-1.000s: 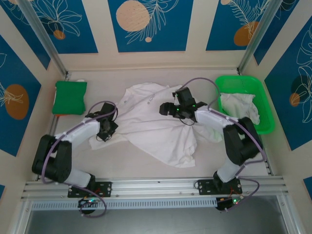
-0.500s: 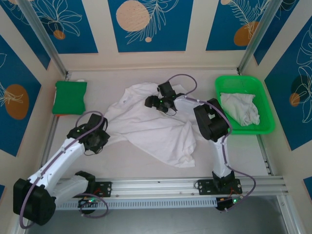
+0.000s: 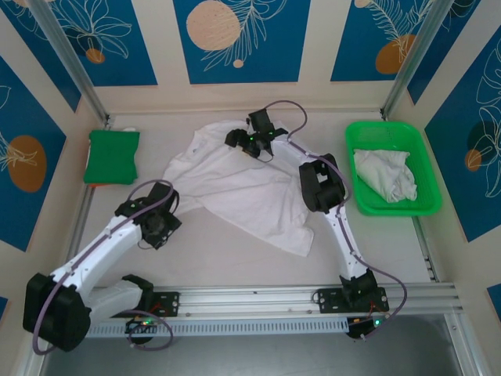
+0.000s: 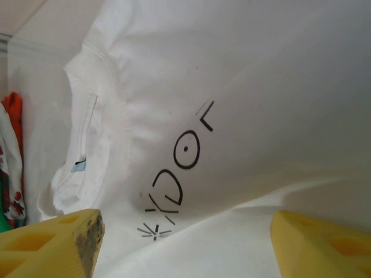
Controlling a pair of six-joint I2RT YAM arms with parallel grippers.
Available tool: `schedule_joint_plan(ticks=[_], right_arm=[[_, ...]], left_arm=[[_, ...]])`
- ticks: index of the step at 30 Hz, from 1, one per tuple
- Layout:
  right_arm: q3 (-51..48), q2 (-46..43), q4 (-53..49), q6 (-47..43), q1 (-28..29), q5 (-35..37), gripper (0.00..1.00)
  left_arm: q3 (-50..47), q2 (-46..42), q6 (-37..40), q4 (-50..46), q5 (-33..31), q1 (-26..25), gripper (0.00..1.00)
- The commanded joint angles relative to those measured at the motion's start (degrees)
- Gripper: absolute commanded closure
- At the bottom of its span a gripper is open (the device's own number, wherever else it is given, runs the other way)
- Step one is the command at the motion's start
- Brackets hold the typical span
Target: Fold and stack the t-shirts
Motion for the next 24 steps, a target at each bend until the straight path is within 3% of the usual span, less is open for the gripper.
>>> schedule_joint_plan(ticks=[1, 4, 8, 11, 17, 20, 24], right_arm=[[1.8, 2.8, -6.2, -0.1, -0.6, -3.0, 0.23], [-0.5, -0.7, -3.8, -1.2, -0.2, -4.2, 0.23], [-7.9, -7.3, 1.6, -2.1, 0.5, -5.6, 0.23], [-11.5, -10.6, 3.0, -3.2, 0.8, -5.0, 0.23], [-14.3, -11.9, 4.0, -2.8, 0.4, -5.5, 0.23], [-15.2, -12.0, 4.4, -2.6, 0.3, -5.2, 0.23], [-14.8, -11.7, 4.3, -2.6, 0.1, -5.0, 0.23]], left_arm=[[4.2, 5.4, 0.8, 4.4, -4.8, 0.2, 0.32], [9.1, 12.3, 2.4, 8.2, -5.7, 1.7, 0.25], [15.5, 21.6, 4.1, 12.5, -6.2, 3.7, 0.23], [20.2, 28.5, 4.2, 13.8, -2.7, 6.1, 0.26], [25.8, 36.3, 3.5, 14.4, -2.1, 9.5, 0.35], [26.1, 38.1, 3.1, 15.0, -1.8, 11.3, 0.45], [24.2, 38.2, 3.0, 17.4, 0.8, 12.9, 0.81]])
